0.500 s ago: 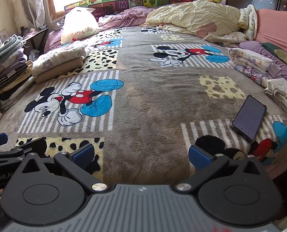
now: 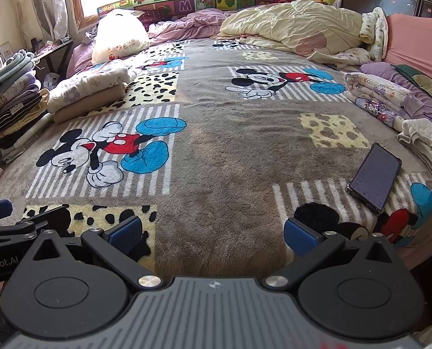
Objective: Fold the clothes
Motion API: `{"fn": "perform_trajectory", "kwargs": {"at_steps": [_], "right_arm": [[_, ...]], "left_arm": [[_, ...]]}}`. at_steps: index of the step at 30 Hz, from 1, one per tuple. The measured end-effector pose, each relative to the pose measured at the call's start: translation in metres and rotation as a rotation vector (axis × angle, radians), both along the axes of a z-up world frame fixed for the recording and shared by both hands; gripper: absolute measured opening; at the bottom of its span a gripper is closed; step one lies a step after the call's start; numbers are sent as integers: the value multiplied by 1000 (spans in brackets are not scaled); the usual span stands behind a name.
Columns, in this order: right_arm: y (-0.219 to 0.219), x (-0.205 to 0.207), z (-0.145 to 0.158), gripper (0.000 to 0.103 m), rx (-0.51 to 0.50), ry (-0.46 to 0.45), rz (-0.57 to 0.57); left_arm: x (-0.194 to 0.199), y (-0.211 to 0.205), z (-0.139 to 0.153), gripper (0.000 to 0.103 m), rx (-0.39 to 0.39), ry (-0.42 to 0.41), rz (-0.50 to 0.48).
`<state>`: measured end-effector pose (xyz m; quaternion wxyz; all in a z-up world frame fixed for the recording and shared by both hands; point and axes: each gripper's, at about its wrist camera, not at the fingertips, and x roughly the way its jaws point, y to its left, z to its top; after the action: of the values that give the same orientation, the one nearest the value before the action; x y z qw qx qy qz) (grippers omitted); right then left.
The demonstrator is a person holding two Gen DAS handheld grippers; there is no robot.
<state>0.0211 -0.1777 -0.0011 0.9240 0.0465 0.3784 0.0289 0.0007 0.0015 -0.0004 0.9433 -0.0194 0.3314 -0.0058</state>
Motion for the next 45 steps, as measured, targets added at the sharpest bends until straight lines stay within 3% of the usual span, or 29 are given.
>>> {"fn": "perform_trajectory", "kwargs": {"at_steps": [45], "right_arm": [[-2,-1,1,103,-10,8,-8]], "left_arm": [[2,0,-3,103,0,13,0]]}}
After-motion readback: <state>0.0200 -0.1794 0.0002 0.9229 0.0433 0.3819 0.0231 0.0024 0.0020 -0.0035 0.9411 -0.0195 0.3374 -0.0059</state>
